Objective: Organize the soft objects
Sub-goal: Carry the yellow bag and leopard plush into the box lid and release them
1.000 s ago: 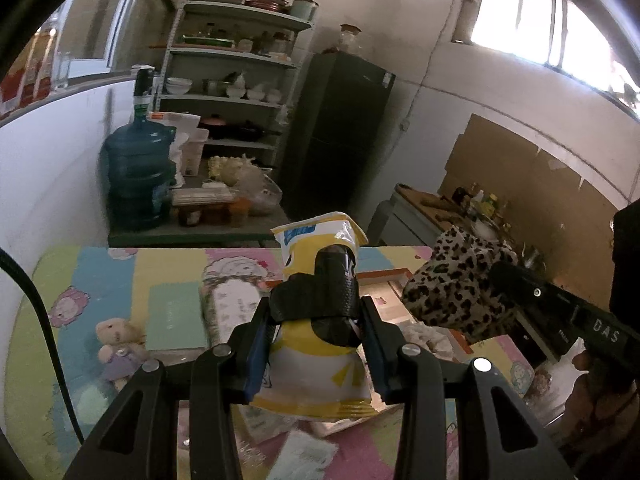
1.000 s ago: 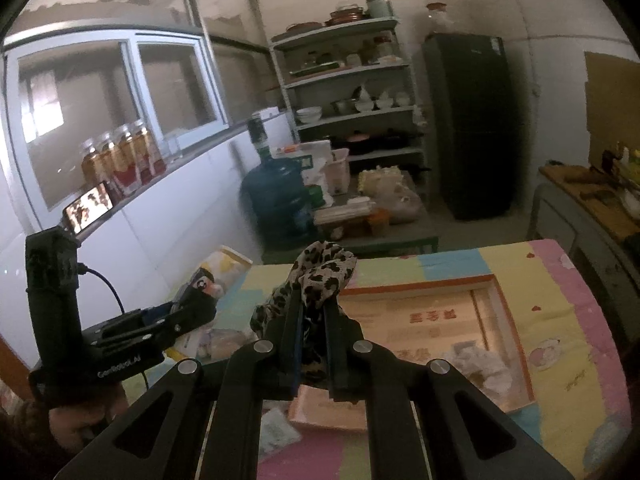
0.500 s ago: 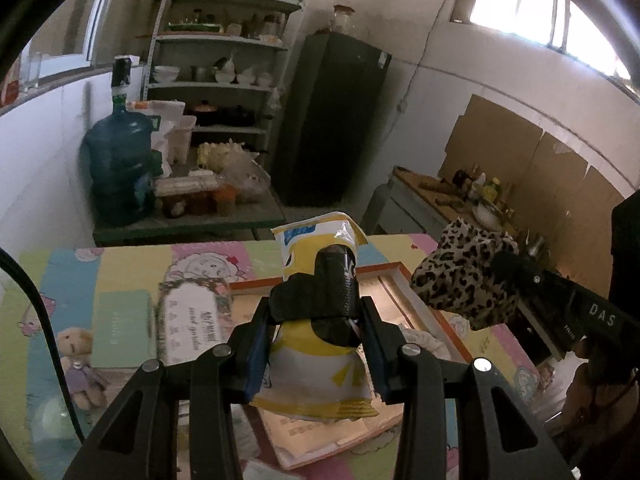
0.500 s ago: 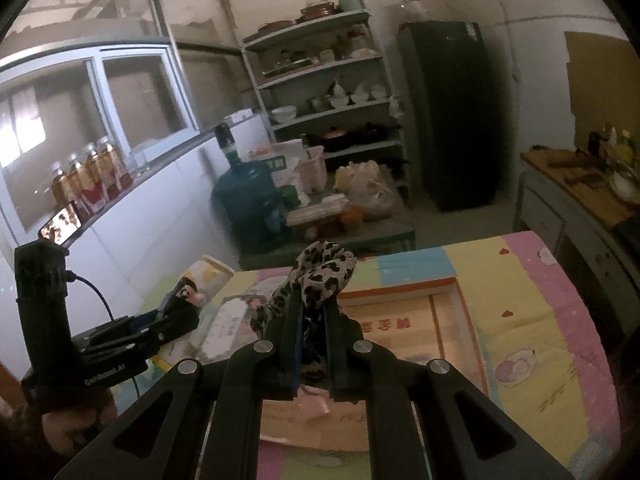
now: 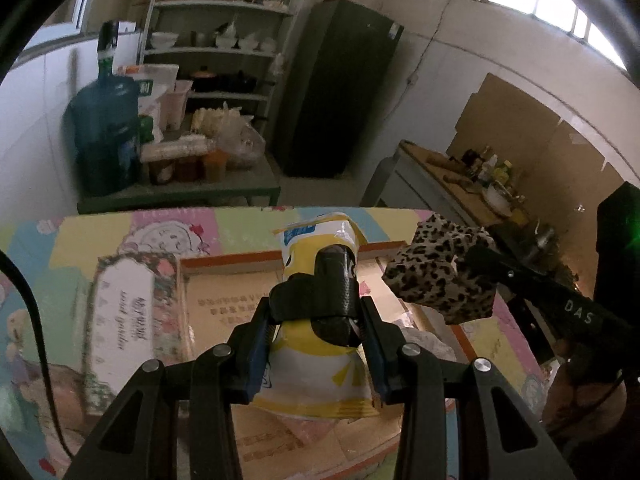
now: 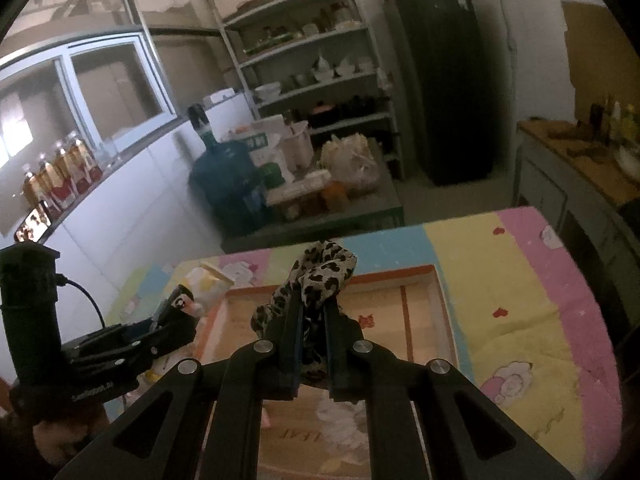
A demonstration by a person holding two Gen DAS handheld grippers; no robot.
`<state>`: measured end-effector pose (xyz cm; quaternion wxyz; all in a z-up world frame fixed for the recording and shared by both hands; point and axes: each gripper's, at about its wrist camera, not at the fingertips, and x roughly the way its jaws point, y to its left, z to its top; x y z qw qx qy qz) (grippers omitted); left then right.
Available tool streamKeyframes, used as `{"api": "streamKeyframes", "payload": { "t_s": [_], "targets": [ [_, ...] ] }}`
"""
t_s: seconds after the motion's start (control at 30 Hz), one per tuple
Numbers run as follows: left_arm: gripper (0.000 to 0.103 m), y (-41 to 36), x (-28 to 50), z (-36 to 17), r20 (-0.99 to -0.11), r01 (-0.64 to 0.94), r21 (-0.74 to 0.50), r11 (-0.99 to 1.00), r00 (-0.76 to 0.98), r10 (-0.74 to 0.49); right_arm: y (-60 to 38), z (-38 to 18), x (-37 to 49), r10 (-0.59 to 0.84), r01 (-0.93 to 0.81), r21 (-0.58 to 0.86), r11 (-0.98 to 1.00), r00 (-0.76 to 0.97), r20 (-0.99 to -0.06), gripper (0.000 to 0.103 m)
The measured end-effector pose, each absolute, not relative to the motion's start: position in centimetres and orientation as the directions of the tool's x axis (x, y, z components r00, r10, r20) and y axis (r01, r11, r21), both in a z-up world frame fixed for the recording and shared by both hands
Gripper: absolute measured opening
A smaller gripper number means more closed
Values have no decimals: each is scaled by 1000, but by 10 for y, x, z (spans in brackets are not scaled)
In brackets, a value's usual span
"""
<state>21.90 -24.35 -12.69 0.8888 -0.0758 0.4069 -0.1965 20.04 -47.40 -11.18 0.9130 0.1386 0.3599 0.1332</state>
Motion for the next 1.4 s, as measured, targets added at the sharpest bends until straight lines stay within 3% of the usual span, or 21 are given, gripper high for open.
{"api": "streamKeyframes", "payload": {
  "t_s": [0.83, 0.9, 0.97, 1.17, 1.23, 1.4],
  "targets": [
    [43, -288, 264, -195, -777, 250, -312, 917, 488, -397, -497, -191, 246, 368, -98, 391, 915, 598, -712, 11],
    [45, -289, 266, -199, -781, 248, -311, 918, 483, -395, -498, -196, 248, 372, -93, 397, 913, 589, -718, 12],
    [56, -289, 266, -201, -780, 246, -311, 918, 485, -394, -498, -200, 250, 373, -93, 395, 914, 580, -724, 13],
    [67, -292, 266, -202, -781, 241, -303, 922, 492, -385, -496, -212, 252, 378, -98, 394, 914, 557, -740, 13],
    [67, -292, 266, -201, -778, 245, -298, 922, 497, -384, -497, -215, 253, 377, -93, 395, 914, 552, -743, 16],
    [74, -292, 265, -191, -765, 256, -287, 923, 519, -382, -503, -214, 250, 375, -68, 410, 910, 559, -739, 38]
  ]
}}
